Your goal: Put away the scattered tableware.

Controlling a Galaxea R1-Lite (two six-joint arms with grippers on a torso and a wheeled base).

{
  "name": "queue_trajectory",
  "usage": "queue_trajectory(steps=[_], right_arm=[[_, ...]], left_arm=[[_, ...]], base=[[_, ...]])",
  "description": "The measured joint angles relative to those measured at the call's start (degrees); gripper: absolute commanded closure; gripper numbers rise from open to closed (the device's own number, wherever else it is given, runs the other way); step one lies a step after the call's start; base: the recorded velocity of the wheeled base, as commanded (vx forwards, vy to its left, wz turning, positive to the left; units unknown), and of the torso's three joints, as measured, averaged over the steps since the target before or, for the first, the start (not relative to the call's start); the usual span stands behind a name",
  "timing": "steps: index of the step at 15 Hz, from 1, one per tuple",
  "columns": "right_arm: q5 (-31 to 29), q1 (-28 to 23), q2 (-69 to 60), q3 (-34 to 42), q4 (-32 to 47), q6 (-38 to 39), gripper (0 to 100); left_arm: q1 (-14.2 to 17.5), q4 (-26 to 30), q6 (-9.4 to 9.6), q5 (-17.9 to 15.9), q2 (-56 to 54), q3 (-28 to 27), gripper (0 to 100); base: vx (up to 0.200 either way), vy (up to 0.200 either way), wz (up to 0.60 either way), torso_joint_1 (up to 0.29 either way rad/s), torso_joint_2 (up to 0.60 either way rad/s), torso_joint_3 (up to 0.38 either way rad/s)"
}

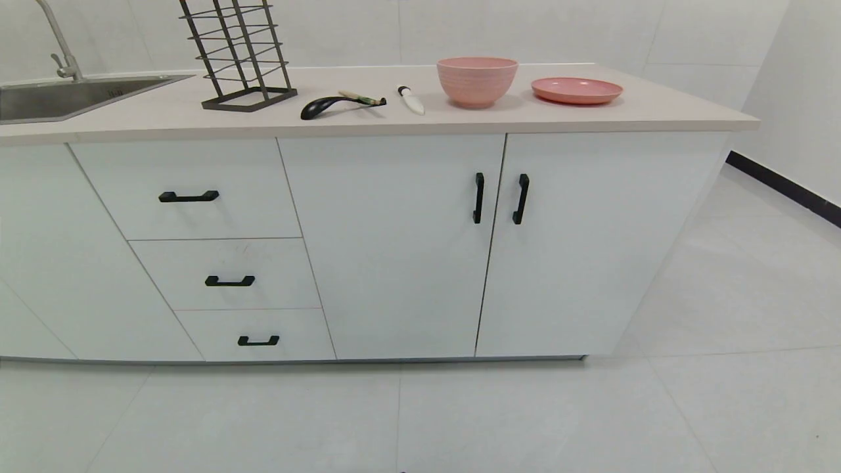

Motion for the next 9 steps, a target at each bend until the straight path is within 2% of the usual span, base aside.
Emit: queue_trajectory(steps=[2,4,8,9], right_arm=[[0.82,1.66,9.37,-4.38,-3.19,-0.02,100],[1.85,2.66,18.93,-6.47,-10.12,-0.18,100],[5.36,2.99,35.43,-3.27,-27.26,-2.67,100],[5.53,2.96,38.92,-2.45,-30.4,-3.46,0]], left_arm=[[0.0,0.0,0.16,-0.02,0.0,0.0,0],[0.0,0.0,0.29,-0.09,0.0,0.0,0],[0.0,-0.05,0.73,-0.66,0.0,0.0,0],[0.0,-0.05,0.84,-0.77,0.0,0.0,0]], base=[[0.0,0.0,0.0,0.0,0.0,0.0],[0.0,0.0,0.0,0.0,0.0,0.0],[0.0,0.0,0.0,0.0,0.0,0.0],[0.0,0.0,0.0,0.0,0.0,0.0]])
